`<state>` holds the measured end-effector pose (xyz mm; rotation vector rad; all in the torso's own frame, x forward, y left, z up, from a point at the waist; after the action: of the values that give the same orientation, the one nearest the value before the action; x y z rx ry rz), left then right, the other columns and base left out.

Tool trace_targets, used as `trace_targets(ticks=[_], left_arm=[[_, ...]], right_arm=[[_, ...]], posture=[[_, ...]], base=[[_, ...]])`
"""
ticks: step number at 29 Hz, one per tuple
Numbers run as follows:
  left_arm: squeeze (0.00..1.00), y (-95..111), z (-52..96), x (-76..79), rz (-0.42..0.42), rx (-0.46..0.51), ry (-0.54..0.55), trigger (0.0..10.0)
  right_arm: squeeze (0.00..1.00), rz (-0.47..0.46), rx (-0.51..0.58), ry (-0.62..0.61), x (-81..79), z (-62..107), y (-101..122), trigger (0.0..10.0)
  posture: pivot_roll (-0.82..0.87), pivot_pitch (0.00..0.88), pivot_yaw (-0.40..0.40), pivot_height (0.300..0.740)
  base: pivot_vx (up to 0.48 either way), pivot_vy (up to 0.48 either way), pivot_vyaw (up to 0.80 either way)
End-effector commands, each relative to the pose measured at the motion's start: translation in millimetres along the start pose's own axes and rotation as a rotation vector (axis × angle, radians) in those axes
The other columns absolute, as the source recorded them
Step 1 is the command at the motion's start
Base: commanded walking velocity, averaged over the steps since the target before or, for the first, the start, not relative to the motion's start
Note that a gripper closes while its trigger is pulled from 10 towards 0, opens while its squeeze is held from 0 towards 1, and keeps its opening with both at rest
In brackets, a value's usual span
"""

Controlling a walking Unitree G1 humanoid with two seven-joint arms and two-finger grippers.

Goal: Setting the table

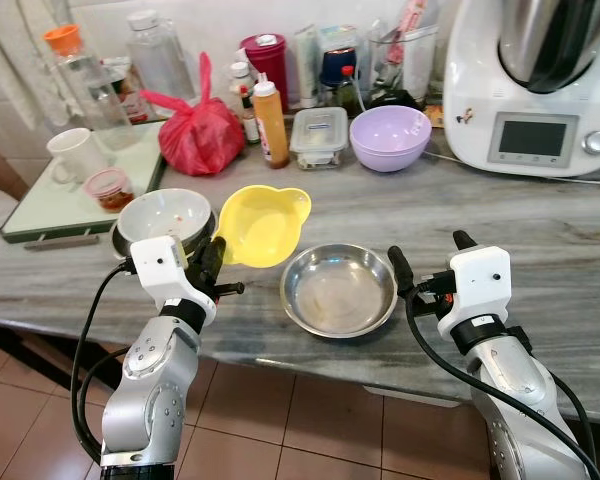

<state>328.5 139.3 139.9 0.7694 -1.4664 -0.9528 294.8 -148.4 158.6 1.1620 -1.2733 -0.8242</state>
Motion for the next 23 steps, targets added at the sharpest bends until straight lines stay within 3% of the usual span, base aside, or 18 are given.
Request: trace_targets(ticks=[1,11,19,23], left_arm=[[0.00,5,-3.3,-3.4,0.002,0.000,0.021,10.0],[0.00,0,-19.5,-7.9,0.027,-0.096,0.093,10.0],[0.00,-5,-31.2,-7.0,-0.012,-0.158,0.114,10.0],[0.00,-1,-38.7,-11.1,-0.021,-0.176,0.140,10.0]], right_arm=[[0.00,-0.003,0.028,0.017,-3.8,-1.2,9,10.0],[0.00,0.001,0.035,0.045,-11.0,-0.9,10,10.0],[0.00,-0.006,0.025,0.080,-12.7,4.9,7,10.0],[0.00,-0.066,0.008,0.125,-15.3,12.1,4,10.0]], posture=[[-0.17,0.072,0.125,0.740],[-0.17,0.067,0.130,0.740],[-0.17,0.071,0.136,0.740],[-0.18,0.077,0.145,0.740]], base=[[0.000,0.000,0.00],[0.000,0.000,0.00],[0.000,0.000,0.00],[0.000,0.000,0.00]])
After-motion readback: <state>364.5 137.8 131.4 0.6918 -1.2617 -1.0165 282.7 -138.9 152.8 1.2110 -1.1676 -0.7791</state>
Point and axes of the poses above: a point about 5 cm out from each wrist's last joint towards the gripper, its own z axis pointing back from the gripper into the wrist, its own y axis along the axis of the wrist's last joint, x = y × z, the point moved 4 cm from there along -z, pointing out of the wrist towards the gripper, and after that the axes turned 5 degrees about z, right-handed, at the moved point
